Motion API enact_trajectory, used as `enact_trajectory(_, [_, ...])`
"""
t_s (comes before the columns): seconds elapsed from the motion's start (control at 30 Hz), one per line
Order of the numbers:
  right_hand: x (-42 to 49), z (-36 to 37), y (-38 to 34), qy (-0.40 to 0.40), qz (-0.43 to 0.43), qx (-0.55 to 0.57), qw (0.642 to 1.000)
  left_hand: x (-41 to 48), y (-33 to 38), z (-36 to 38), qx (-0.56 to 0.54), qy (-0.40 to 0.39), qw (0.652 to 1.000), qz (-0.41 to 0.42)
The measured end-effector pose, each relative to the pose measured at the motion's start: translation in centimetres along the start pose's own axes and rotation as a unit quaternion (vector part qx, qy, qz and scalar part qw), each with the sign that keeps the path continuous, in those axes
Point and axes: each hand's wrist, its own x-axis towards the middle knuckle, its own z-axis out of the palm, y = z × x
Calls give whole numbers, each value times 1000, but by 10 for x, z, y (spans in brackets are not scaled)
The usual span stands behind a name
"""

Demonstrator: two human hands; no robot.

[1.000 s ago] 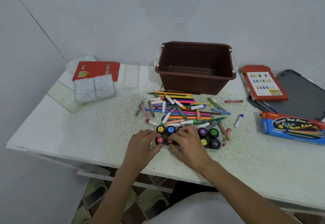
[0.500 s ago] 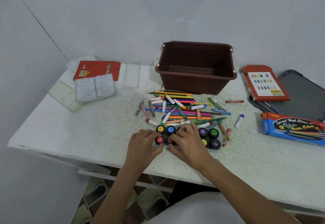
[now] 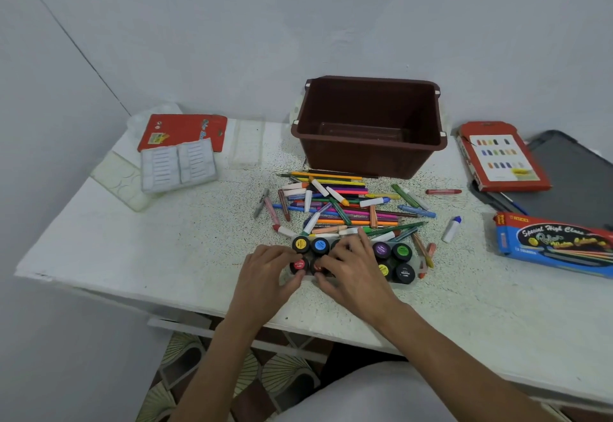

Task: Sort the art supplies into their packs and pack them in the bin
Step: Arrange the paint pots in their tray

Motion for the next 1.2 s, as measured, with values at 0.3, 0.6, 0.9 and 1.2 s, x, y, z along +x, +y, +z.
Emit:
enact_trajectory(0.3, [12,-2,18,51,-4,65,997,18,7,-4,-50,16,998,-18])
enact_trajectory(0.6, [28,-3,17,0,-9,36,999,34,13,-5,-44,-12,999,-30])
enact_trajectory(0.9, [30,-3,16,-18,21,84,996,39,17,-2,-101,-34,988,-113])
enact_trajectory(1.2, [14,-16,35,21,45,87,995,26,16,11,-62,-12,998,28])
